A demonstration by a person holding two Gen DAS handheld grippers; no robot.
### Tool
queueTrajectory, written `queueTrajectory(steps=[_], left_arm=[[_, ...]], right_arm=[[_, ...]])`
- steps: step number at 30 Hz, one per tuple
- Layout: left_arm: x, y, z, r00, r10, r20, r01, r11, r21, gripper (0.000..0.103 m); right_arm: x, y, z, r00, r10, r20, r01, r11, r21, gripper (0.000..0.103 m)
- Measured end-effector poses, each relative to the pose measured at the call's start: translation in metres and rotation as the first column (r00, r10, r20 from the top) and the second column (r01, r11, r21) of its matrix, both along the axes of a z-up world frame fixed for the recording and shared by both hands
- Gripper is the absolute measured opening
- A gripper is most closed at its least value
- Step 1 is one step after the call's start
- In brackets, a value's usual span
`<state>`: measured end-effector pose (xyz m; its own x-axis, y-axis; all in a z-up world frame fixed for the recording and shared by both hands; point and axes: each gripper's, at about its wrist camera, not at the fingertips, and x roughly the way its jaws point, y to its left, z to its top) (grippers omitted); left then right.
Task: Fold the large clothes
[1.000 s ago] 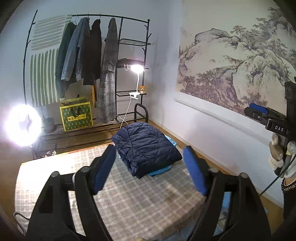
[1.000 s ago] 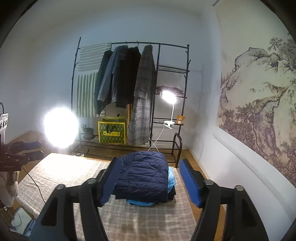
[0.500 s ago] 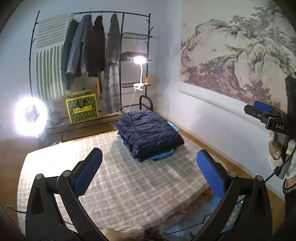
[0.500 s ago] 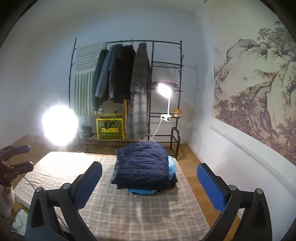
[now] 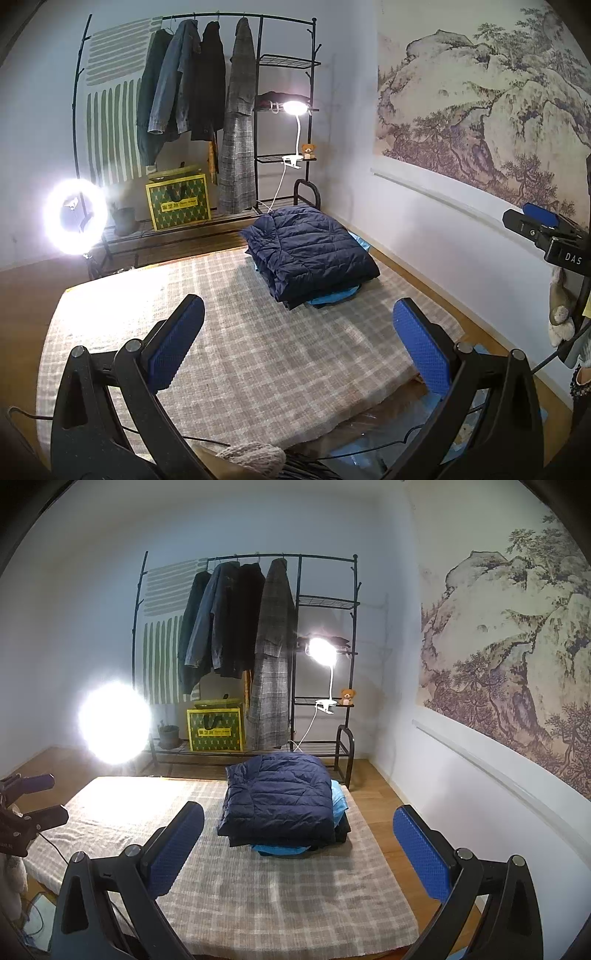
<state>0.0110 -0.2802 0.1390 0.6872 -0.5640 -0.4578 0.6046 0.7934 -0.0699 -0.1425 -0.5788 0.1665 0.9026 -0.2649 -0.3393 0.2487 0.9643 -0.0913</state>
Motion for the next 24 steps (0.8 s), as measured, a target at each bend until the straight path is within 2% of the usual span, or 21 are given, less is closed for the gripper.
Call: queueTrajectory(steps=[24], left_arm=[[-0.013,-0.001,0.008,1.0,-0.003,0.023,0.004,1.0,-0.009,0.103]], right_arm=[[-0.004,0.0,-0.005,1.0,0.009,-0.003,-0.009,1.0,-0.006,0.103]])
